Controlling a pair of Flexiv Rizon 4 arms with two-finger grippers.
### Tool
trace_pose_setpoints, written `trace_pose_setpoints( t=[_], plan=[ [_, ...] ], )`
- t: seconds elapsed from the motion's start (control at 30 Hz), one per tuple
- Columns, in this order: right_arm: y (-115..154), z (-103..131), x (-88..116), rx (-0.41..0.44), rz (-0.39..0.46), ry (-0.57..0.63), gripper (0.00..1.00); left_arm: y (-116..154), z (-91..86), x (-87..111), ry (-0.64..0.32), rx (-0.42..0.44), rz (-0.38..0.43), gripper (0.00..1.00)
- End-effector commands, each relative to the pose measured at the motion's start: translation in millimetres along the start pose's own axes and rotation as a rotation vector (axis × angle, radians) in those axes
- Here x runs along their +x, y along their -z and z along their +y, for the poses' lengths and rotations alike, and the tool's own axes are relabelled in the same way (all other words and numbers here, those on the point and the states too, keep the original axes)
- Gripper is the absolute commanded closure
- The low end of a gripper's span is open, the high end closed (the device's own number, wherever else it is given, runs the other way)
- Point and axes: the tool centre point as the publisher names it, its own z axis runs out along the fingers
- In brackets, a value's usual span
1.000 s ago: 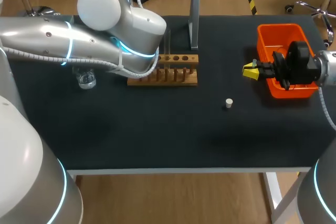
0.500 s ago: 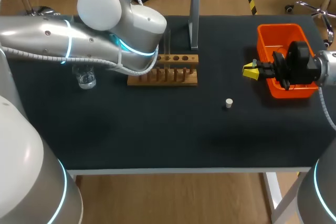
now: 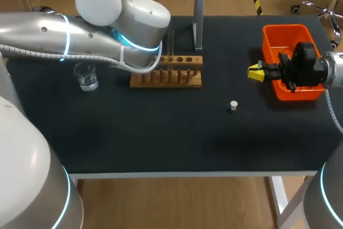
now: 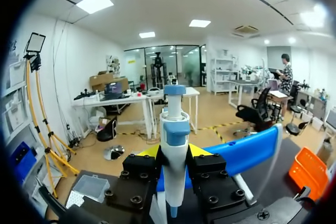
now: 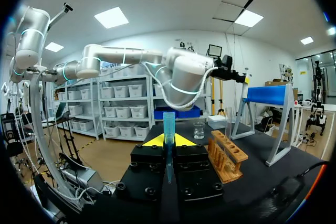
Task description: Invert the test tube, pick up the pipette, mount the tip to pipette, aspirate from beaker and dispense into the tube, eject the tip, return the pipette, and cap with the stopper.
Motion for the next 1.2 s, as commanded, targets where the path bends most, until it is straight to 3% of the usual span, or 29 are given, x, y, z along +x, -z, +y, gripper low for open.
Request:
trace_pose_setpoints(
  t=[0.03, 0.23, 0.57, 0.97, 1.2],
  plan=[
    [1, 0, 0, 0.001, 0.001, 0.0, 1.0, 17, -11.2, -10.4, -0.022, -0.025, 0.073, 1.0],
    [1, 0, 0, 0.001, 0.001, 0.0, 1.0, 31, -21.1, -13.4, -0.084, -0.045, 0.183, 1.0],
    [1, 0, 0, 0.001, 0.001, 0.0, 1.0, 58, -33.9, -27.1, -0.165, -0.064, 0.3, 1.0],
    [1, 0, 0, 0.001, 0.001, 0.0, 1.0, 83, -38.0, -30.3, -0.232, -0.096, 0.56, 1.0],
    [1, 0, 0, 0.001, 0.001, 0.0, 1.0, 102, -37.5, -37.0, -0.26, -0.08, 0.606, 1.0]
  ],
)
